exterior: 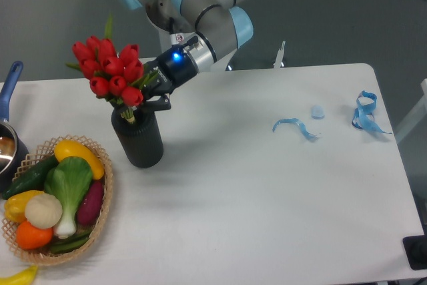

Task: Insert the flowers into the vase
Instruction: 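Lower the tulip stems down into the black vase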

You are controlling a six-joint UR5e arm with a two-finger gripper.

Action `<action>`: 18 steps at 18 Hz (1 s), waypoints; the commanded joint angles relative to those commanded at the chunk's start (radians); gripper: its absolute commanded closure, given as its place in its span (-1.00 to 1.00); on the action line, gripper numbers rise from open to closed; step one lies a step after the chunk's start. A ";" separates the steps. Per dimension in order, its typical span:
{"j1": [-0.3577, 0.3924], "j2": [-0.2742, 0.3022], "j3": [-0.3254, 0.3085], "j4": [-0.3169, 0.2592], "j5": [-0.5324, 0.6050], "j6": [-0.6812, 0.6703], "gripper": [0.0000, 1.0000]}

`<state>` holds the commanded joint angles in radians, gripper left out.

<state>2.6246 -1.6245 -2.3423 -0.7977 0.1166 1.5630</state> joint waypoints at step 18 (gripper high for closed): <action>0.046 0.029 -0.057 -0.002 0.002 0.054 -1.00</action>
<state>2.6706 -1.5954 -2.3991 -0.7992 0.1181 1.6168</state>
